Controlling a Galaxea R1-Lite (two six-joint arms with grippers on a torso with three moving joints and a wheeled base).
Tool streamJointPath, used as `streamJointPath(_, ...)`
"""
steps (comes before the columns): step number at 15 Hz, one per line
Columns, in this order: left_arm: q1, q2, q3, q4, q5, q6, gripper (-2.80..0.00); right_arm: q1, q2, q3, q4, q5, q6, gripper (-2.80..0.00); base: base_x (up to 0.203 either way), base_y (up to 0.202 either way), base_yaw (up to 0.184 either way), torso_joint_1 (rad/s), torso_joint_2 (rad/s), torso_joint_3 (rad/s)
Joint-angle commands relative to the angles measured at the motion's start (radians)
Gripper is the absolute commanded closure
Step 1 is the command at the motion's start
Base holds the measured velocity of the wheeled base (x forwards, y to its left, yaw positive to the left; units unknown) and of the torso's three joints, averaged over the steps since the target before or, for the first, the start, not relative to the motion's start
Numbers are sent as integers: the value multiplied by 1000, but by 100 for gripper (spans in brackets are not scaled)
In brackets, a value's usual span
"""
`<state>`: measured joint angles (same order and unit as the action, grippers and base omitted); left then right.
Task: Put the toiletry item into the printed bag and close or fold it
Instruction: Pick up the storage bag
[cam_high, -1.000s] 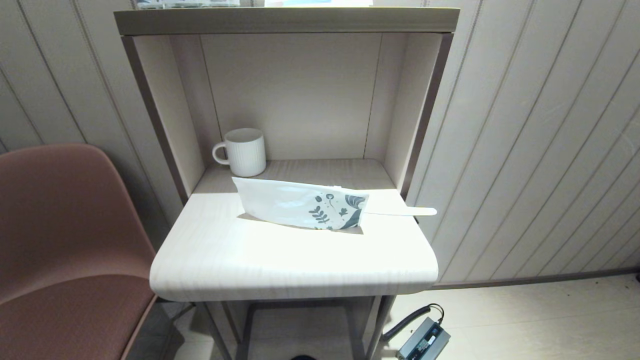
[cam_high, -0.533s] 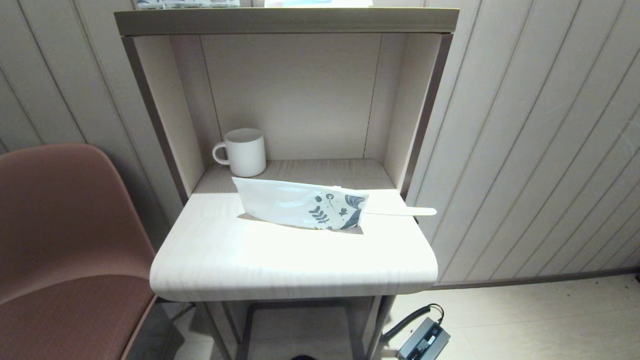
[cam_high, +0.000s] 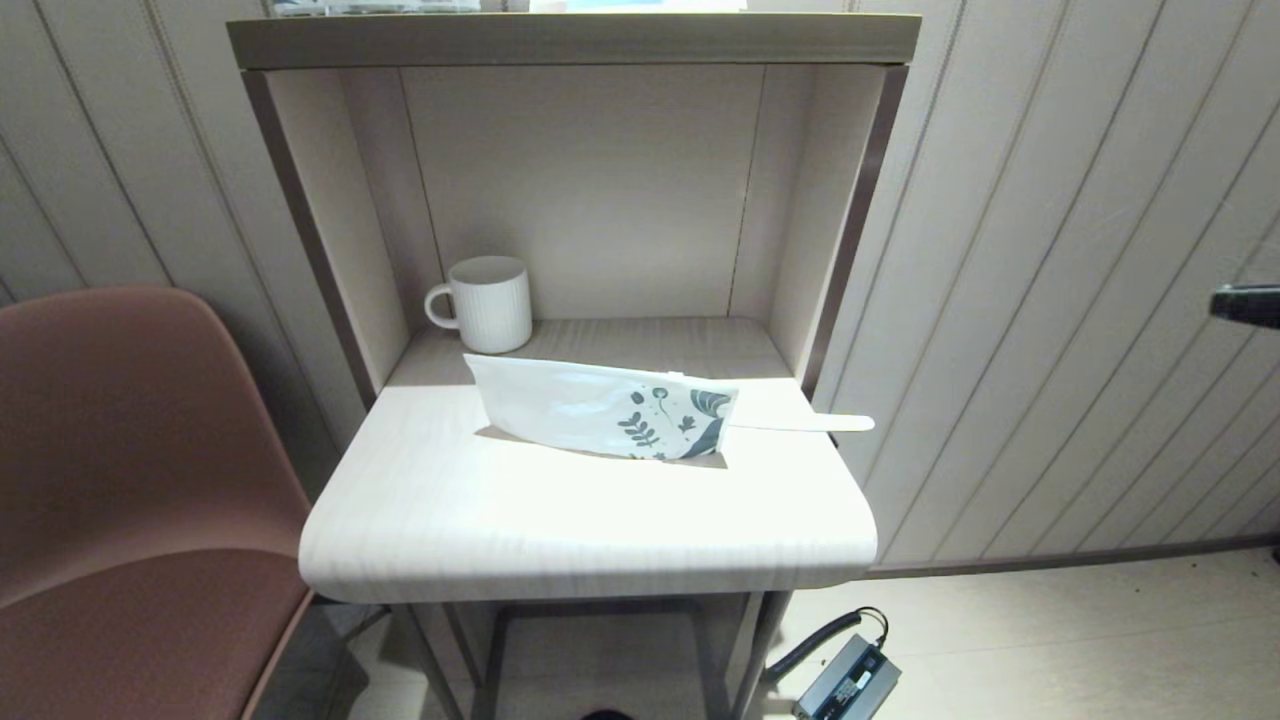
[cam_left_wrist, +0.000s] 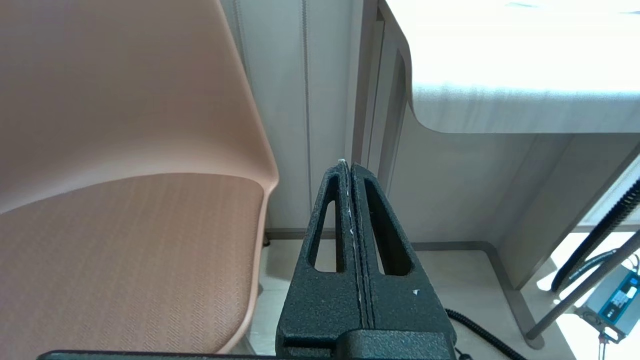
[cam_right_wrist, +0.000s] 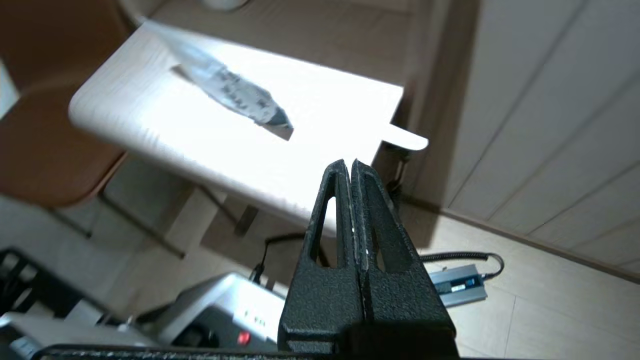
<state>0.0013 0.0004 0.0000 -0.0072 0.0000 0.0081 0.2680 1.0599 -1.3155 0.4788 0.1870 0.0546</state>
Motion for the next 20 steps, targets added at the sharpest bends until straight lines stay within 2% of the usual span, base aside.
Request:
streamJointPath(1,0,0,0,0,0,0,0,40,185,-220,219,27,-28,0,0,0,0,0,0,0)
streamJointPath(3,0,0,0,0,0,0,0,49,289,-368,388,44,-80,0,0,0,0,0,0,0)
streamJointPath(5,0,0,0,0,0,0,0,52,345,-460,537,50,-125,0,0,0,0,0,0,0)
streamJointPath(7,0,0,0,0,0,0,0,54,335,-417,552,70,-146,0,0,0,0,0,0,0)
streamJointPath(9,0,0,0,0,0,0,0,53,319,-319,449,126,-185,0,0,0,0,0,0,0)
streamJointPath(13,0,0,0,0,0,0,0,49,362,-134,61,150,-245,0,0,0,0,0,0,0)
streamJointPath(14,0,0,0,0,0,0,0,47,391,-97,-15,151,-275,-167,0,0,0,0,0,0)
streamJointPath(15,0,0,0,0,0,0,0,45,424,-81,-70,158,-306,-280,0,0,0,0,0,0)
streamJointPath(16,0,0,0,0,0,0,0,42,461,-78,-109,197,-317,-280,0,0,0,0,0,0)
streamJointPath(18,0,0,0,0,0,0,0,27,517,-98,-136,341,-324,-280,0,0,0,0,0,0)
streamJointPath(20,0,0,0,0,0,0,0,22,575,-129,-141,384,-328,-280,0,0,0,0,0,0)
